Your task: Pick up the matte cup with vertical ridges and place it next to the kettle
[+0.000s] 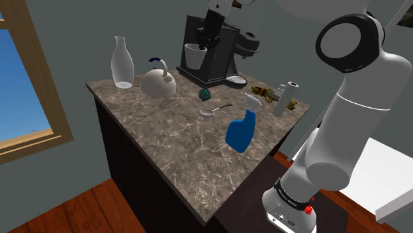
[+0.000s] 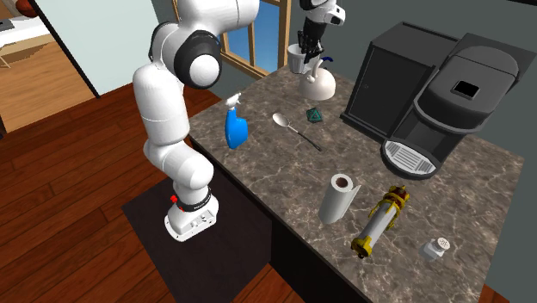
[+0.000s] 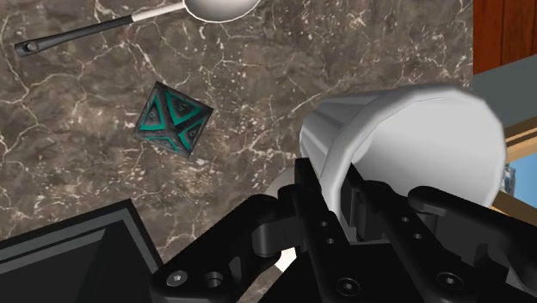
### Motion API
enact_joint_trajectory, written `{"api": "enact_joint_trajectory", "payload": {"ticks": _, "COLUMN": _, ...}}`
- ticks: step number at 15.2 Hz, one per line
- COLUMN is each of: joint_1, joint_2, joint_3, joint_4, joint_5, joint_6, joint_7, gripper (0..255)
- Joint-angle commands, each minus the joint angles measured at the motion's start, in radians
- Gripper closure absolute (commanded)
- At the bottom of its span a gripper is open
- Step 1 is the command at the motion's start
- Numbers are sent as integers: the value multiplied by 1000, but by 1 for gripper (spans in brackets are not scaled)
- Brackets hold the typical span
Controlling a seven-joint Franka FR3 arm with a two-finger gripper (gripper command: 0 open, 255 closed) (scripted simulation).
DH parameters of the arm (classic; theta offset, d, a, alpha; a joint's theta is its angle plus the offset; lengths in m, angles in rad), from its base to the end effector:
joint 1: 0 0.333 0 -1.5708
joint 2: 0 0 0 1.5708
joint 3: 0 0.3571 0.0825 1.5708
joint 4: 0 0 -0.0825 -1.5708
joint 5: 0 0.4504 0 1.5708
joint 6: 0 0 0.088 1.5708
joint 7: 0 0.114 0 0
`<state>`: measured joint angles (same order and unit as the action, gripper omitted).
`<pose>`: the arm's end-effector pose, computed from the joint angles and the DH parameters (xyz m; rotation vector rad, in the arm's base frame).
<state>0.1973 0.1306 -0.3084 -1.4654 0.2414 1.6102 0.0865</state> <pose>0.6687 -0.0341 0.6407 -2.9249 0.2962 -0.0333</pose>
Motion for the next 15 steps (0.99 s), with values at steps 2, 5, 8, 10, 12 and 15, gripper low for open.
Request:
{"api": "enact_joint_trajectory", "payload": {"ticks": 2, "joint_1": 5, "joint_2": -12, "joint_3": 3, "joint_4": -56, "joint_5": -3, "joint_6": 46, "joint_7": -3, "gripper": 255}}
{"api": "enact_joint_trajectory", "payload": {"ticks": 5, "joint_1": 8, "joint_2": -19, "joint_3": 4, "joint_4": -105, "joint_5": -4, "joint_6": 88, "joint_7": -9, "gripper": 255}}
{"api": "enact_joint_trajectory", "payload": {"ticks": 8, "joint_1": 10, "joint_2": -23, "joint_3": 5, "joint_4": -151, "joint_5": -5, "joint_6": 129, "joint_7": -16, "gripper": 255}}
{"api": "enact_joint_trajectory", "payload": {"ticks": 10, "joint_1": 12, "joint_2": -25, "joint_3": 6, "joint_4": -180, "joint_5": -4, "joint_6": 156, "joint_7": -20, "gripper": 255}}
{"api": "enact_joint_trajectory", "payload": {"ticks": 12, "joint_1": 13, "joint_2": -26, "joint_3": 7, "joint_4": -207, "joint_5": -3, "joint_6": 182, "joint_7": -25, "gripper": 255}}
{"api": "enact_joint_trajectory", "payload": {"ticks": 15, "joint_1": 14, "joint_2": -25, "joint_3": 8, "joint_4": -246, "joint_5": -1, "joint_6": 221, "joint_7": -33, "gripper": 255}}
